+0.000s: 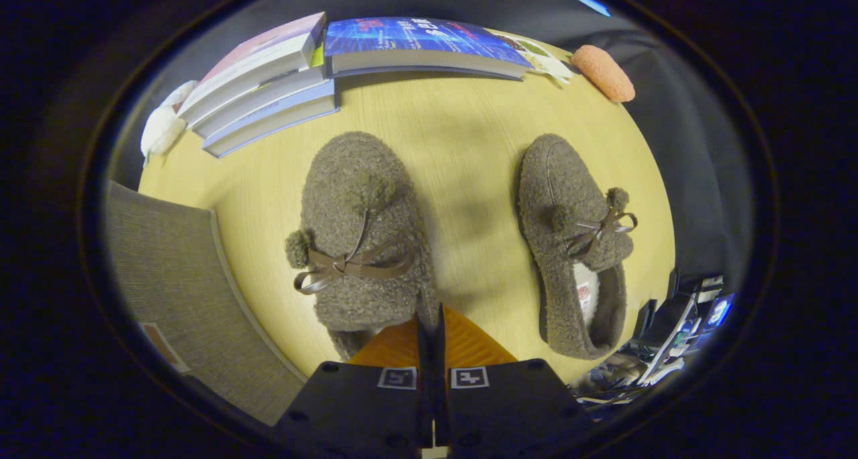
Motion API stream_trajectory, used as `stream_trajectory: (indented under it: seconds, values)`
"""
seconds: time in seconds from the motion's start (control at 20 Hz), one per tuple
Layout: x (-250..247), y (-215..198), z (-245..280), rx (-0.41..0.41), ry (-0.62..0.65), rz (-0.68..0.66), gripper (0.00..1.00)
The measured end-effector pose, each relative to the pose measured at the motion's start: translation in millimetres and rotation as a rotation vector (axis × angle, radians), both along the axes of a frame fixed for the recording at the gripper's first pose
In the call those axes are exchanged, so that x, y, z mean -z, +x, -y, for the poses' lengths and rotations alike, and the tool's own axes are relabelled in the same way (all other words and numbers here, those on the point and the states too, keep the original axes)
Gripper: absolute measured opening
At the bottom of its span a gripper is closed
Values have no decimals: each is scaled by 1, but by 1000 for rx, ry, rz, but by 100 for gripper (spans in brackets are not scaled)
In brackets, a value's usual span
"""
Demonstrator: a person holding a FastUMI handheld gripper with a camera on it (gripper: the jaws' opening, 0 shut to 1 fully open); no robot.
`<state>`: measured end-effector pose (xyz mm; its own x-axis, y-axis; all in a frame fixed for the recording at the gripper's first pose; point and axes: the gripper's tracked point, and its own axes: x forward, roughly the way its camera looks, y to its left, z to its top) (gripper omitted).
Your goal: Open the storage box then place both shoes into the box .Put the left shoe in first, then the right shoe, with the right side of both shoes facing outward in a uniform manner.
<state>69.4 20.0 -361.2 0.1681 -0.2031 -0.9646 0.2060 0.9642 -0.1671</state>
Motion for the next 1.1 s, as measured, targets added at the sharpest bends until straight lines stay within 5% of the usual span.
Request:
stream_trajectory:
  seconds: [0.35,0.8,1.1]
  values:
    - [-5,-2,2,-152,-123,-91,4]
    - [-86,-23,48,-241,-575,-159,3]
    - [-156,-46,37,-179,-627,-123,4]
